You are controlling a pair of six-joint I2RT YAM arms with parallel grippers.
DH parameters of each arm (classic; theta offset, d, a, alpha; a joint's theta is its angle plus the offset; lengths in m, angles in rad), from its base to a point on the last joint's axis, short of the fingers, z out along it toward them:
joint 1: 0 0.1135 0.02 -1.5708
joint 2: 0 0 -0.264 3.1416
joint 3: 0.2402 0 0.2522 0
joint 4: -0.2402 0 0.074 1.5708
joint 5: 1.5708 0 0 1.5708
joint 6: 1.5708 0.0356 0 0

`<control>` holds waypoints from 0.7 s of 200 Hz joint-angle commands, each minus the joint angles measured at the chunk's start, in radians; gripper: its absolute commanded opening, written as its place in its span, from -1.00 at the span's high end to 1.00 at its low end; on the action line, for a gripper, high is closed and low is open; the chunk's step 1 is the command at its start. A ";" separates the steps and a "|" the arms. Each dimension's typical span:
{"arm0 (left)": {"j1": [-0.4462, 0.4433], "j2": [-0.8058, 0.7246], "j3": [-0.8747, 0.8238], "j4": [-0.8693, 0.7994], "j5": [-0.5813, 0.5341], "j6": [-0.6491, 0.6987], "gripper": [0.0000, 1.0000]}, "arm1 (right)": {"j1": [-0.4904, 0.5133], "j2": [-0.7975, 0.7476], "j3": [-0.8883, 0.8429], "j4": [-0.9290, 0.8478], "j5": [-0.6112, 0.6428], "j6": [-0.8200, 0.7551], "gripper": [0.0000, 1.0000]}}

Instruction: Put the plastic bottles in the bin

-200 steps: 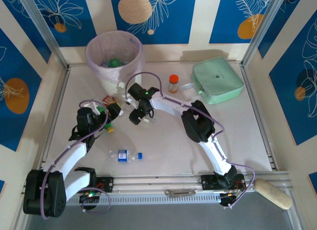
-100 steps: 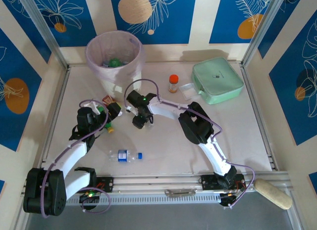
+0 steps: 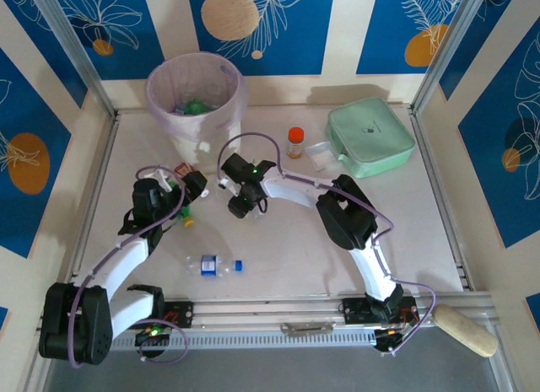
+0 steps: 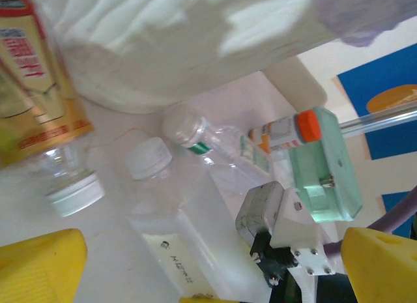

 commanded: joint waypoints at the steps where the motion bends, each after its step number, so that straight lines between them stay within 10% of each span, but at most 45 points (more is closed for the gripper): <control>1: -0.043 -0.028 0.057 -0.002 -0.012 0.011 -0.99 | -0.024 -0.090 -0.029 0.054 -0.085 0.059 -0.02; 140: -0.196 0.133 0.119 0.174 -0.048 -0.056 -0.91 | -0.071 -0.336 -0.245 0.249 -0.412 0.234 0.00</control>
